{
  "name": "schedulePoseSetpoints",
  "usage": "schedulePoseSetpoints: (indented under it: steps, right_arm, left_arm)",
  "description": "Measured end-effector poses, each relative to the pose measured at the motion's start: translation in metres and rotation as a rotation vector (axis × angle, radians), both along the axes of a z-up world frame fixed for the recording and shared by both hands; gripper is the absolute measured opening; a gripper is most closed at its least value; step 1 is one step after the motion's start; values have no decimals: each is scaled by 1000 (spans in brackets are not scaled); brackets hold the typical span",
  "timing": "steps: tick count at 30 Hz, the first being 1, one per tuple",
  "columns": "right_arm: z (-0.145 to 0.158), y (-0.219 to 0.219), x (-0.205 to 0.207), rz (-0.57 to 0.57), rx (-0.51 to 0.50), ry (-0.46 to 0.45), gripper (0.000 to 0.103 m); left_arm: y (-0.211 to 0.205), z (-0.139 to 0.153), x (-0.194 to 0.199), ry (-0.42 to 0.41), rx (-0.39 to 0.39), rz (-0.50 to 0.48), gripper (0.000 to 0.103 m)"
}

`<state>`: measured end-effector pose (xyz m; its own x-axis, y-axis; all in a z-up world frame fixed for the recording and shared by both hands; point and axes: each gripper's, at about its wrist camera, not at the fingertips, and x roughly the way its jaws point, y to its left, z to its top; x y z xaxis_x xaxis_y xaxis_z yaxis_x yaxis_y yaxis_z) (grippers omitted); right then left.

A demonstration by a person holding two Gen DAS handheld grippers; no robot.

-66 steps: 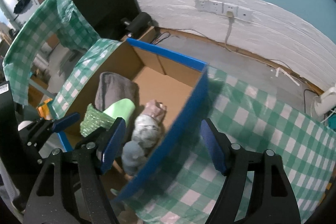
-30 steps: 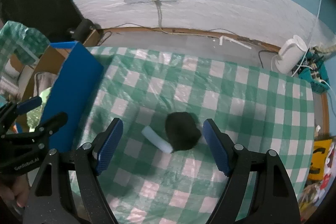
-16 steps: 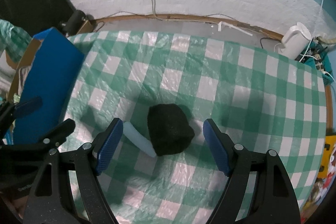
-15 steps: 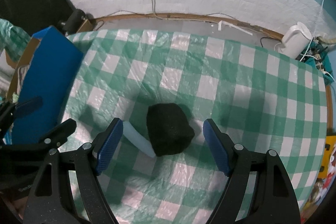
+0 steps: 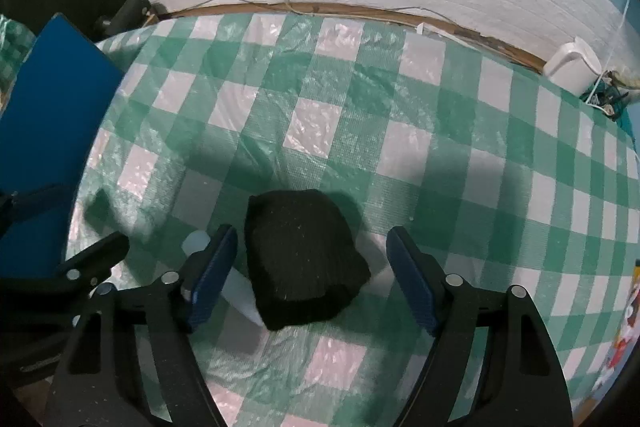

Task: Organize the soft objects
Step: 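Grasp the black fabric item with the right tool, then grasp the white foam roll with the left tool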

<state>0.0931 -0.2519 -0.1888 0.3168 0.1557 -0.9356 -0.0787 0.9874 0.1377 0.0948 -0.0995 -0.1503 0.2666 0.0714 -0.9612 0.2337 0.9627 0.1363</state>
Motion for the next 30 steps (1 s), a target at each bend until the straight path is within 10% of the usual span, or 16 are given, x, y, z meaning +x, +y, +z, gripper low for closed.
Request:
schedulePoseSetpoints:
  steps: [7,30]
  right_arm:
    - [-1,-7,-3,-9,19,12,36]
    - [22,-66,-58,-144,83,7,35]
  left_arm:
    - [-4,-1,6,17,-9,6,80]
    - [-68,-35,28,134,-116,94,80]
